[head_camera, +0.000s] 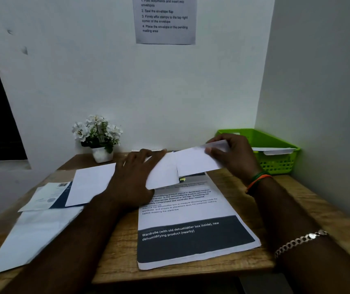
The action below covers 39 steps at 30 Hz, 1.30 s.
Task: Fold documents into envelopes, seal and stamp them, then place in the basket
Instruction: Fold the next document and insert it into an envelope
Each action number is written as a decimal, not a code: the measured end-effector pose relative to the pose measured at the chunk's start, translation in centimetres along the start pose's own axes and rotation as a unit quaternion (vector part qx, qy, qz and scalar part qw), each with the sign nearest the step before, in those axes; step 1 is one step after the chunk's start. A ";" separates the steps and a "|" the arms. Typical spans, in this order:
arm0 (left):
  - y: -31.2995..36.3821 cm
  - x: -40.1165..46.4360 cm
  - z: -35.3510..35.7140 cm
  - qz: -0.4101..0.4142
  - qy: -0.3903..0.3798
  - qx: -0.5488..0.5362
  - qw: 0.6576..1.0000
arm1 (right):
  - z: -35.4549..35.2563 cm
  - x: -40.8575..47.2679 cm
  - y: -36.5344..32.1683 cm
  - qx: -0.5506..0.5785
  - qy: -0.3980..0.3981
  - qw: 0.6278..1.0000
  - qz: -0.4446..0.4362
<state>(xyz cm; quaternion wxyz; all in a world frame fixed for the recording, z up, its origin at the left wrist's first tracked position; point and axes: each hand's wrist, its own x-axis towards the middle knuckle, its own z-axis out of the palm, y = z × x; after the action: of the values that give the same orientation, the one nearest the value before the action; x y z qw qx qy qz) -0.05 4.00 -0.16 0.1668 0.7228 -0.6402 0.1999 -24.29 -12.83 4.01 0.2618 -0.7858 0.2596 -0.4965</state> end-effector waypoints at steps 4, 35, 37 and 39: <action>0.1 0.1 0.6 -0.002 0.012 0.024 1.000 | 2.3 -1.1 -0.9 0.046 -0.107 0.991 0.062; 2.2 0.8 1.3 0.006 0.046 0.066 0.997 | 4.6 -3.1 -2.5 0.123 -0.262 0.949 0.124; 2.3 0.9 1.4 0.002 0.043 0.060 0.997 | 4.5 -3.0 -2.5 0.161 -0.240 0.945 0.154; 2.2 0.9 1.3 -0.001 0.040 0.053 0.998 | 4.2 -2.6 -2.7 0.221 -0.180 0.936 0.205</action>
<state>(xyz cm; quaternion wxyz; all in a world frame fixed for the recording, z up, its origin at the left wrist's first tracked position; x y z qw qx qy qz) -2.06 2.27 -0.87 0.1537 0.7227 -0.6209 0.2618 -21.00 -8.50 2.59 0.5674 -0.7142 0.2472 -0.3270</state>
